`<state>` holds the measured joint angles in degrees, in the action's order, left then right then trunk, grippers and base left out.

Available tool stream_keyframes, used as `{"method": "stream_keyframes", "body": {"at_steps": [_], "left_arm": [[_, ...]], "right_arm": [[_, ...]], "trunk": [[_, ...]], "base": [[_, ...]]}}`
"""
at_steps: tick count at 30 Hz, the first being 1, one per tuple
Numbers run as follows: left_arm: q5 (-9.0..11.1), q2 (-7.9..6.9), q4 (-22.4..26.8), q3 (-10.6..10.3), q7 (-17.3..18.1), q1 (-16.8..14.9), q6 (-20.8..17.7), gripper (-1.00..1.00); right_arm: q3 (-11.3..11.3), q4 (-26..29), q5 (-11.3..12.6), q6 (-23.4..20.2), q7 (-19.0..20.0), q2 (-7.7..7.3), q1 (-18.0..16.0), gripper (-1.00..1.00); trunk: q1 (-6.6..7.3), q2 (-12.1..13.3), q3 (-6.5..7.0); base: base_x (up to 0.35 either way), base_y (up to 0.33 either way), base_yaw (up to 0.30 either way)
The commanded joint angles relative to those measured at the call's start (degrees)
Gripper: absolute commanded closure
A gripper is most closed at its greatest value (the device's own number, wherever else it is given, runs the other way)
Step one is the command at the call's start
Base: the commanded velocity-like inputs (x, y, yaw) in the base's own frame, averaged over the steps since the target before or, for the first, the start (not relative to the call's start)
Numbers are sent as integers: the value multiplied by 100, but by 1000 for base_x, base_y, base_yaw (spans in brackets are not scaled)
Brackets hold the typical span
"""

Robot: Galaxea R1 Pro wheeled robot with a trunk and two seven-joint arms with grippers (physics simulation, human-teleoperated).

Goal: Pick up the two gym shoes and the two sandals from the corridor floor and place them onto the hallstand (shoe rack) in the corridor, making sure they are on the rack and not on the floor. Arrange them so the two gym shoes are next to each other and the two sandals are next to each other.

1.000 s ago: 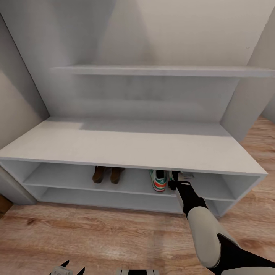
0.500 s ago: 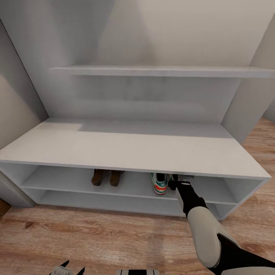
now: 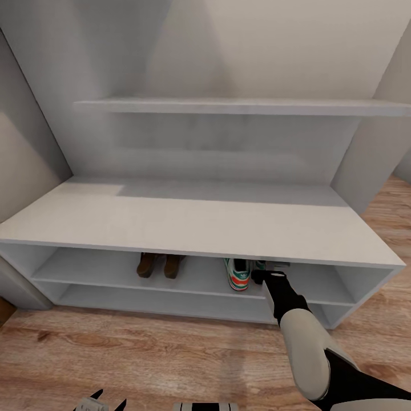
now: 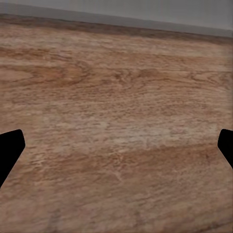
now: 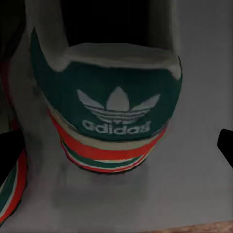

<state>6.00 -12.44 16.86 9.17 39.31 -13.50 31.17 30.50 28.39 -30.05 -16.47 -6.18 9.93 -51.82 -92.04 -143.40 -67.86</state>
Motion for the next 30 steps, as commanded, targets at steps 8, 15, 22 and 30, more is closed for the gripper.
{"method": "stream_keyframes", "body": {"at_steps": [8,15,22,30], "left_arm": [[59,-3,-7,14,59,-4,-15,-100],[59,-4,-7,14,59,-4,-15,-100],[59,-4,-7,16,59,-4,-15,-100],[59,-4,-7,22,59,-4,-15,-100]], "right_arm": [[24,9,-36,-24,3,7,-4,-100],[23,9,-36,-26,3,7,-4,-100],[23,9,-36,-24,3,7,-4,-100],[21,9,-38,-24,3,7,-4,-100]], "trunk": [[1,-2,-5],[1,-2,-5],[1,-2,-5],[1,-2,-5]], "base": [[-64,0,0],[-304,0,0],[-332,0,0],[-336,0,0]]}}
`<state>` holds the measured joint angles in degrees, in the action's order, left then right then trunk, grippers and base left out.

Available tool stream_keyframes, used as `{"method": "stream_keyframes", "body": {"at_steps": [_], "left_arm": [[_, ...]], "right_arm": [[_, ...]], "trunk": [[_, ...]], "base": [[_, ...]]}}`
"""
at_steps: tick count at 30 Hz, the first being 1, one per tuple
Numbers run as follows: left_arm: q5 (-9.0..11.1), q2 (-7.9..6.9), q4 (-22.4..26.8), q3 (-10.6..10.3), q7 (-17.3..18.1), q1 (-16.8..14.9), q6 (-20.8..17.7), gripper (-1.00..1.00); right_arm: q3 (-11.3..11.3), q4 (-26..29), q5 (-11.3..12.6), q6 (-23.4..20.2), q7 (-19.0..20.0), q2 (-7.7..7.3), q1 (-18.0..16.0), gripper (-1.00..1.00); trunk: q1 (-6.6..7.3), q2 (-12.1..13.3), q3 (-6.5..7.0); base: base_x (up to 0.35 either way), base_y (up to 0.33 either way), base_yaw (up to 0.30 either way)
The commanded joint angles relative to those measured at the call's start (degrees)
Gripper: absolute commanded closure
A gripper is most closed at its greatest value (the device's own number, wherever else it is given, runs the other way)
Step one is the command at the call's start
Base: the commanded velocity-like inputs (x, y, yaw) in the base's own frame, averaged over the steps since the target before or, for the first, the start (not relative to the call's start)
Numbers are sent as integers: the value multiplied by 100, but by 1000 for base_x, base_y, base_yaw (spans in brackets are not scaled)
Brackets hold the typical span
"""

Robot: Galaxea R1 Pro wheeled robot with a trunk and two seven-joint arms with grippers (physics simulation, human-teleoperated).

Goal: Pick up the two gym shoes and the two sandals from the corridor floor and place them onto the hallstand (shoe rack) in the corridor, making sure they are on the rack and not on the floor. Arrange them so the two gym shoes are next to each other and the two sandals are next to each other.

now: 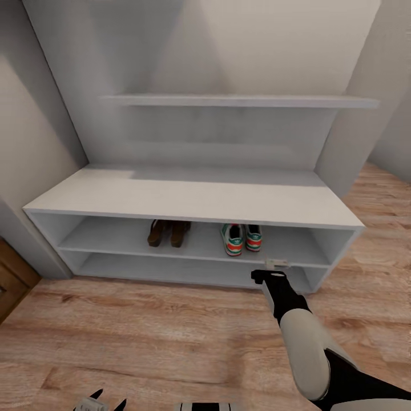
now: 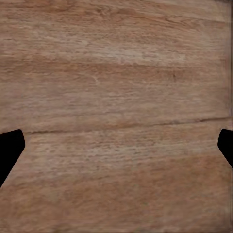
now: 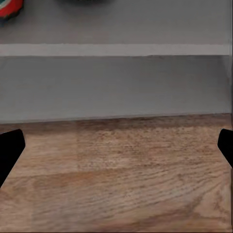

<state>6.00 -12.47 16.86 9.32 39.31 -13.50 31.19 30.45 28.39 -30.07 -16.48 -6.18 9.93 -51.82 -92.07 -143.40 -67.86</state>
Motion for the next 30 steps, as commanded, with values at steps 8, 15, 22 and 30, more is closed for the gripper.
{"method": "stream_keyframes", "body": {"at_steps": [8,15,22,30], "left_arm": [[59,-1,-7,9,59,-4,-17,-100],[59,-1,-7,9,59,-4,-17,-100],[59,-1,-7,14,59,-4,-17,-100],[61,-1,-7,30,59,-4,-12,-100]], "right_arm": [[23,9,-34,-22,3,7,-4,-100],[22,9,-34,-22,3,7,-4,-100],[23,9,-34,-16,6,7,-4,-100],[22,0,-34,-13,11,7,-4,-100]], "trunk": [[5,-2,-5],[5,-2,-5],[5,-2,-5],[5,-2,-5]], "base": [[-337,0,0],[-337,0,0],[-320,0,0],[-163,0,0]]}}
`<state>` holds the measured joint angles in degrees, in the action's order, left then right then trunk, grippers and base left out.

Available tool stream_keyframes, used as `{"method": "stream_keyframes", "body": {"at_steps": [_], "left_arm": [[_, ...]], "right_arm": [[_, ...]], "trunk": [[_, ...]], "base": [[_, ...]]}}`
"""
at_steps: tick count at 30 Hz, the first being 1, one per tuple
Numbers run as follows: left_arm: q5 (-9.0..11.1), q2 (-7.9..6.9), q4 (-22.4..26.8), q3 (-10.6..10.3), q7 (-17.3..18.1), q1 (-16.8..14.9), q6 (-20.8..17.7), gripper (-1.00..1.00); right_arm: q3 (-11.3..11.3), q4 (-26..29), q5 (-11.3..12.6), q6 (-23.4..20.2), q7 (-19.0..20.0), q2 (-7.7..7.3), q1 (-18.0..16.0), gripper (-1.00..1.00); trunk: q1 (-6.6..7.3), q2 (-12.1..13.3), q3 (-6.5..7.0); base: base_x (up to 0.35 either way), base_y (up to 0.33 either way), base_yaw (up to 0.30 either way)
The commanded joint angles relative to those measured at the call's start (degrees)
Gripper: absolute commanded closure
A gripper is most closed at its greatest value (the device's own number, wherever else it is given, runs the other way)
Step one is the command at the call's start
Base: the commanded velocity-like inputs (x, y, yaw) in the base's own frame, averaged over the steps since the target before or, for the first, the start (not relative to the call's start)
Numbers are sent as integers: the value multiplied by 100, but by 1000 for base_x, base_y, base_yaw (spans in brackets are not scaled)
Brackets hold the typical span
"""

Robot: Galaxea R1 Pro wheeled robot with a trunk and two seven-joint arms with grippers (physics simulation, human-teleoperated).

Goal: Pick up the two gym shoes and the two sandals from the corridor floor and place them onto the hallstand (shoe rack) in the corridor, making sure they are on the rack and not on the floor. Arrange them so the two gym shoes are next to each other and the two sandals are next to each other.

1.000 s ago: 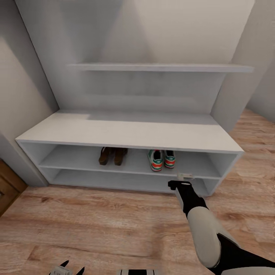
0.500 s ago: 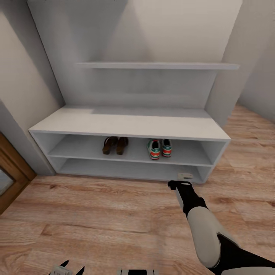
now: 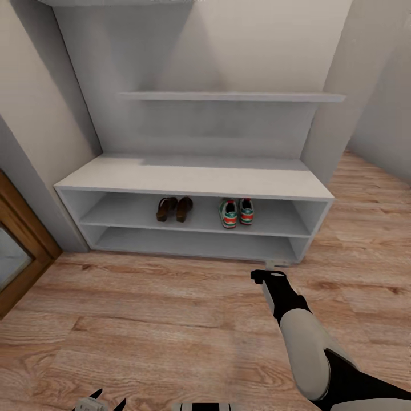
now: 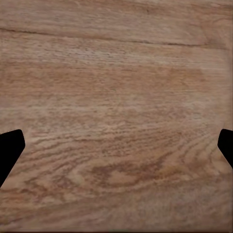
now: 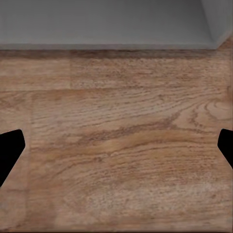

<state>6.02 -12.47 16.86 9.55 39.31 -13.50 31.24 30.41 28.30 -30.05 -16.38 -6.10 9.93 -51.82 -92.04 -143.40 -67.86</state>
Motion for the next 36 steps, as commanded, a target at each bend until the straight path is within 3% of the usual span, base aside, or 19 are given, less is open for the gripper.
{"method": "stream_keyframes", "body": {"at_steps": [1,26,36], "left_arm": [[62,-4,-7,9,59,-3,-12,-100],[109,-27,-7,32,59,1,6,-100],[115,-43,-4,38,59,4,10,-100]], "right_arm": [[26,6,-36,-23,3,7,-4,-100],[26,-159,-58,102,10,7,156,-100],[26,-947,-61,1020,0,7,254,-100]], "trunk": [[2,-2,-5],[2,-2,-5],[2,-2,-5]], "base": [[-35,0,0],[-21,0,0],[0,0,0]]}}
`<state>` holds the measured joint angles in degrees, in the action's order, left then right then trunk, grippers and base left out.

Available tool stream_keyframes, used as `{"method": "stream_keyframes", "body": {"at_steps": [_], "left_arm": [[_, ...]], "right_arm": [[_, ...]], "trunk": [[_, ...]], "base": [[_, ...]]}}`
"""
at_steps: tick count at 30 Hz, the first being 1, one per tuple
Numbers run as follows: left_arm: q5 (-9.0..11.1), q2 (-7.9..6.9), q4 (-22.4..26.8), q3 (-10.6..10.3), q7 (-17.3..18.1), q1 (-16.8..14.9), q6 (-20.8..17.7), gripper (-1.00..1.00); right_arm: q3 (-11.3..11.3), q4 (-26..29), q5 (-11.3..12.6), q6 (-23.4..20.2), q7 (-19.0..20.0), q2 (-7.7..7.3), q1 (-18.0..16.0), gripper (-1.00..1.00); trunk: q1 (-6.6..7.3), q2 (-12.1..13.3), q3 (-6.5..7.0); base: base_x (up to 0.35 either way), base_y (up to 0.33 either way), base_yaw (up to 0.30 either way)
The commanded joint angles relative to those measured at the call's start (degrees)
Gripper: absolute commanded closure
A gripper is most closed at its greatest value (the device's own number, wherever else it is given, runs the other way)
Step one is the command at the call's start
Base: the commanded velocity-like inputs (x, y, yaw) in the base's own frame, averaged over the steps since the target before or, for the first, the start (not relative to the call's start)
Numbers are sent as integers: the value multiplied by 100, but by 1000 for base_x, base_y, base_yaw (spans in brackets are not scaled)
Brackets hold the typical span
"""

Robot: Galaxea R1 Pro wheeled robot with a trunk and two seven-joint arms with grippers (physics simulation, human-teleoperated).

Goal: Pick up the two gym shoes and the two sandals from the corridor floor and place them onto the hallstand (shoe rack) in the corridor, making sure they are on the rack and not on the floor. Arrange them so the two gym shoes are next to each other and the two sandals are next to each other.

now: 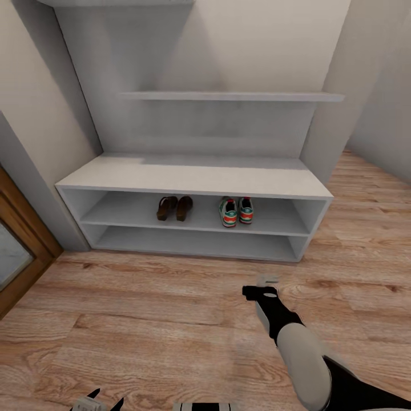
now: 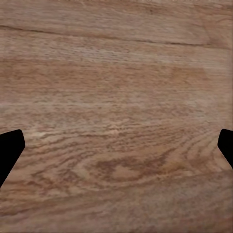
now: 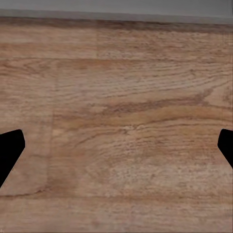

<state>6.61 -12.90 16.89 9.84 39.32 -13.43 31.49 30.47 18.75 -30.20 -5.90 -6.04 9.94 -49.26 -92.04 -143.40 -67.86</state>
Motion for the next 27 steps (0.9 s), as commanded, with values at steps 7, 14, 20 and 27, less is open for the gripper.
{"method": "stream_keyframes", "body": {"at_steps": [7,14,20,27], "left_arm": [[59,-9,-5,9,58,-5,-18,-100],[59,-11,-2,10,58,-7,-19,-100],[58,-11,-2,10,58,-5,-20,-100],[57,-11,-7,10,52,-6,-27,-100]], "right_arm": [[20,-494,-48,465,-10,5,21,-100],[22,-852,-47,822,-11,5,101,-100],[21,-934,-59,978,-5,5,252,-100],[20,-963,-77,1269,2,5,554,-100]], "trunk": [[1,-2,-4],[14,5,106],[30,13,239],[131,189,376]], "base": [[0,0,0],[0,0,0],[0,0,0],[0,0,0]]}}
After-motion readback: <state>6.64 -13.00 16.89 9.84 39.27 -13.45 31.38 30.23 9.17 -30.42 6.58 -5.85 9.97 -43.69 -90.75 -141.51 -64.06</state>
